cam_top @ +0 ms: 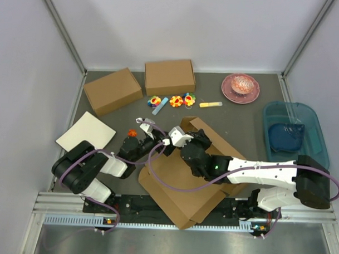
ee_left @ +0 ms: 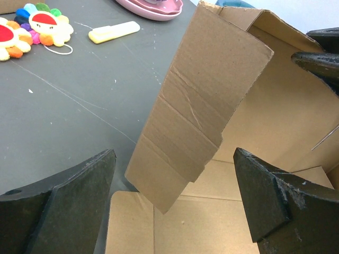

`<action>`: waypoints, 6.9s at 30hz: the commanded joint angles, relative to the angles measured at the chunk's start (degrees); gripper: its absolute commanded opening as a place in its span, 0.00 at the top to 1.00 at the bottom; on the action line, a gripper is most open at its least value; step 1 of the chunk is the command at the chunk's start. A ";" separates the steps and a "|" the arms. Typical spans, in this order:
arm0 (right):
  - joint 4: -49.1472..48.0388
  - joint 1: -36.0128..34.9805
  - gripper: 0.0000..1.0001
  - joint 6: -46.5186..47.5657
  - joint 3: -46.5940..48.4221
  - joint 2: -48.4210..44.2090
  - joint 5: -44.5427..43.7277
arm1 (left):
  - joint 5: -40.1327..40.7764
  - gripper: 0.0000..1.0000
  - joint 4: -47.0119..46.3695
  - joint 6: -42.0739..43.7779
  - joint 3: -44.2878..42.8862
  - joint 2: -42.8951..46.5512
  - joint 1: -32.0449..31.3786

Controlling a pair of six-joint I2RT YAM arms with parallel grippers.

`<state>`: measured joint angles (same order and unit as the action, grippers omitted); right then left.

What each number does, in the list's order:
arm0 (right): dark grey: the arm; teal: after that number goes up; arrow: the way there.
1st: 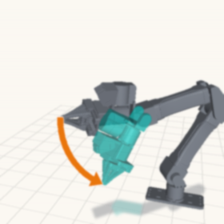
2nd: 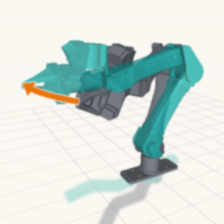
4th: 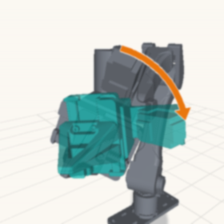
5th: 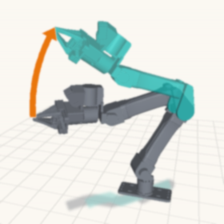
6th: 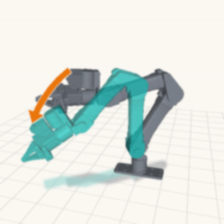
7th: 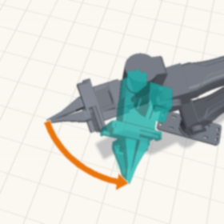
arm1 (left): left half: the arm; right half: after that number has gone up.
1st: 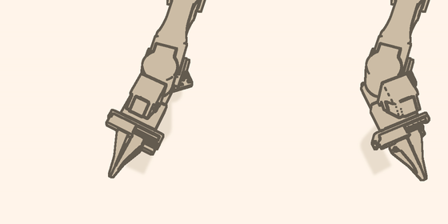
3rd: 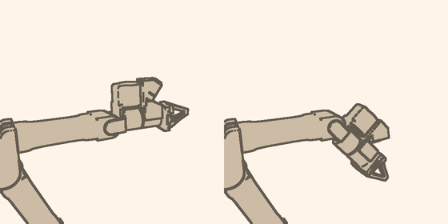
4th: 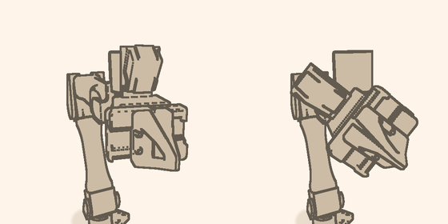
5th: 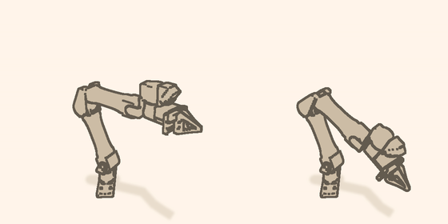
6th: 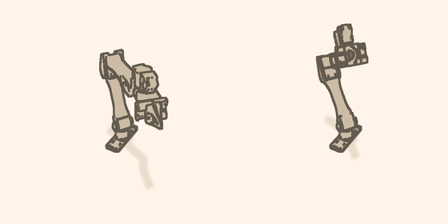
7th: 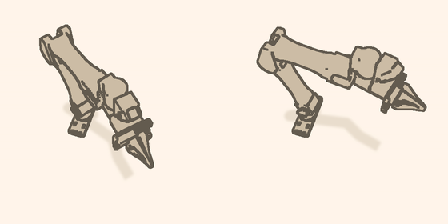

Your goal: Fold the paper box

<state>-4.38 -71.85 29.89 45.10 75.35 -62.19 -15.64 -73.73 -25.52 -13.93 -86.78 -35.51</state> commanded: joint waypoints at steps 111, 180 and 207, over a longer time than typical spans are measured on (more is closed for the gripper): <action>3.59 -7.69 1.00 -2.73 3.41 7.97 2.16 | 0.87 0.31 -9.68 4.77 -15.15 -13.32 -4.57; 38.04 7.26 0.19 -56.07 -1.42 -28.51 -3.64 | 41.04 1.00 73.56 1.09 -21.40 14.80 -9.76; 29.52 9.98 0.51 -43.86 1.22 -15.85 2.34 | 39.02 1.00 71.27 2.23 -16.04 21.74 -9.76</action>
<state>27.22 -62.85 -14.26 44.40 57.67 -61.25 24.27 -5.91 -23.83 -31.75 -66.54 -45.32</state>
